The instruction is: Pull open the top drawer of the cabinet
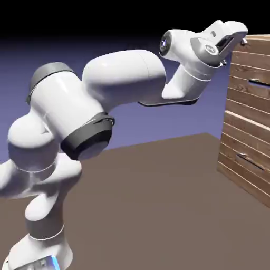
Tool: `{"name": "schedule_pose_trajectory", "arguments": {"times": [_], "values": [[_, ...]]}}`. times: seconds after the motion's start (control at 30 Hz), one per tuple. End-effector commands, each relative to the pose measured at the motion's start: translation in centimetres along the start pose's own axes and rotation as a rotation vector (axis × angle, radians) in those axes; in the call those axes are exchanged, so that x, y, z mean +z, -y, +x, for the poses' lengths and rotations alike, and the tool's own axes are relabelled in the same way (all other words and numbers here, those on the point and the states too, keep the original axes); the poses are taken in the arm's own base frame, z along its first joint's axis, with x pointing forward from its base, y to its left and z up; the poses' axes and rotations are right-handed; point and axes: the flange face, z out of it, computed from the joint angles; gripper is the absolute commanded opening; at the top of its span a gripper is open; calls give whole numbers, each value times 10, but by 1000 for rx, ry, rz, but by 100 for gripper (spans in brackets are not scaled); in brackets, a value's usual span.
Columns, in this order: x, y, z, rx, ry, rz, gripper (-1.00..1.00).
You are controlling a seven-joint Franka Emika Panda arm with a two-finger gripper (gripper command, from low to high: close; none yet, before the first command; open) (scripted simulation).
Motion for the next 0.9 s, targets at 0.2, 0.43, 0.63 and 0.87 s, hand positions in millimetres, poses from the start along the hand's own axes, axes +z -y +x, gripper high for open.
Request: {"name": "schedule_pose_trajectory", "arguments": {"times": [0.2,0.43,0.63,0.87], "values": [[65,10,-38,-199,-16,-63,0],[126,35,-81,-443,-38,-122,0],[161,57,-106,-623,-66,-155,0],[198,52,-98,-619,-68,-156,0]]}}
